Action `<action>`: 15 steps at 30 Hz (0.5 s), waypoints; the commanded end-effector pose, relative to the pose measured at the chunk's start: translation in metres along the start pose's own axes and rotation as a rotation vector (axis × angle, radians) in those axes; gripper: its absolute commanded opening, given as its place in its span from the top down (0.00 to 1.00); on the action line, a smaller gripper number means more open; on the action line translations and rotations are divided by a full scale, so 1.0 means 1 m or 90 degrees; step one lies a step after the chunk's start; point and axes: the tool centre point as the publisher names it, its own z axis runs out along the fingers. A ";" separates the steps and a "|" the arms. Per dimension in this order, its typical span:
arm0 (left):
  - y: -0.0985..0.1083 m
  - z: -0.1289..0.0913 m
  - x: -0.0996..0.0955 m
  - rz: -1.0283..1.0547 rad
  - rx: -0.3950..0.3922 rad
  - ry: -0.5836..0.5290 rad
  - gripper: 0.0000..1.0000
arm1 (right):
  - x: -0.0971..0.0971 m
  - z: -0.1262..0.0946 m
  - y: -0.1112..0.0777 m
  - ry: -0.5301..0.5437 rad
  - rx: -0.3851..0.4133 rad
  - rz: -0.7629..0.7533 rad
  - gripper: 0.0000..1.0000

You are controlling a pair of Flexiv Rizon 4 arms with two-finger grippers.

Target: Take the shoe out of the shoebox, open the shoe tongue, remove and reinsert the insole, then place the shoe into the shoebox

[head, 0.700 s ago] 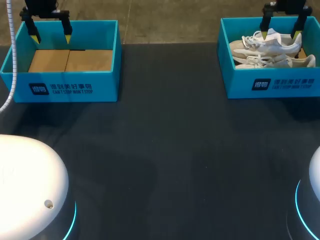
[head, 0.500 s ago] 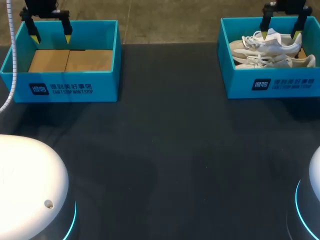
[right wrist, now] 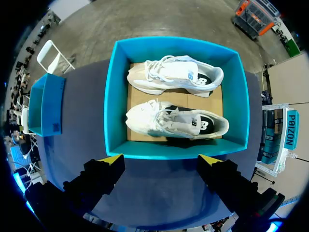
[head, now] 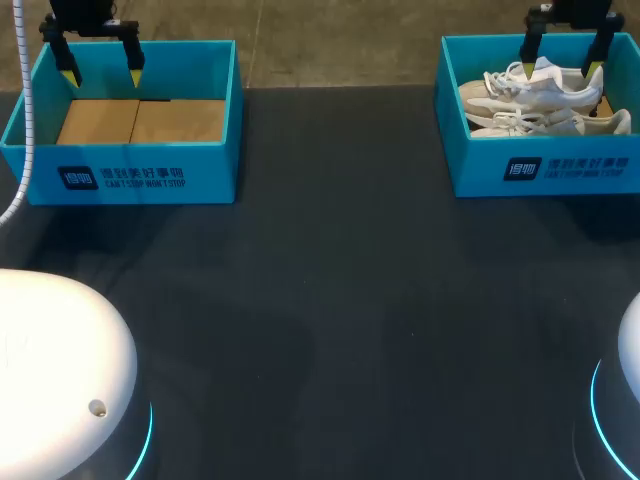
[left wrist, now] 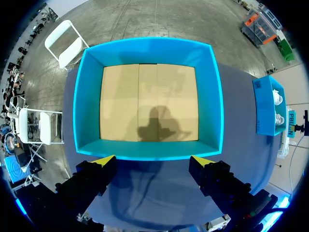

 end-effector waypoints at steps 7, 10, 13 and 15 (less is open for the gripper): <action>0.000 0.000 0.000 0.000 0.000 0.000 0.00 | 0.000 0.000 0.000 0.000 0.000 0.000 0.00; 0.000 0.000 0.000 0.000 0.000 0.000 0.00 | -0.017 0.002 0.003 0.006 -0.022 0.004 0.00; 0.000 0.000 0.000 0.000 0.000 0.000 0.00 | -0.038 0.003 0.006 -0.011 -0.040 0.012 0.00; 0.000 0.000 0.000 0.000 0.000 0.000 0.00 | -0.051 0.006 0.006 -0.018 -0.047 0.016 0.00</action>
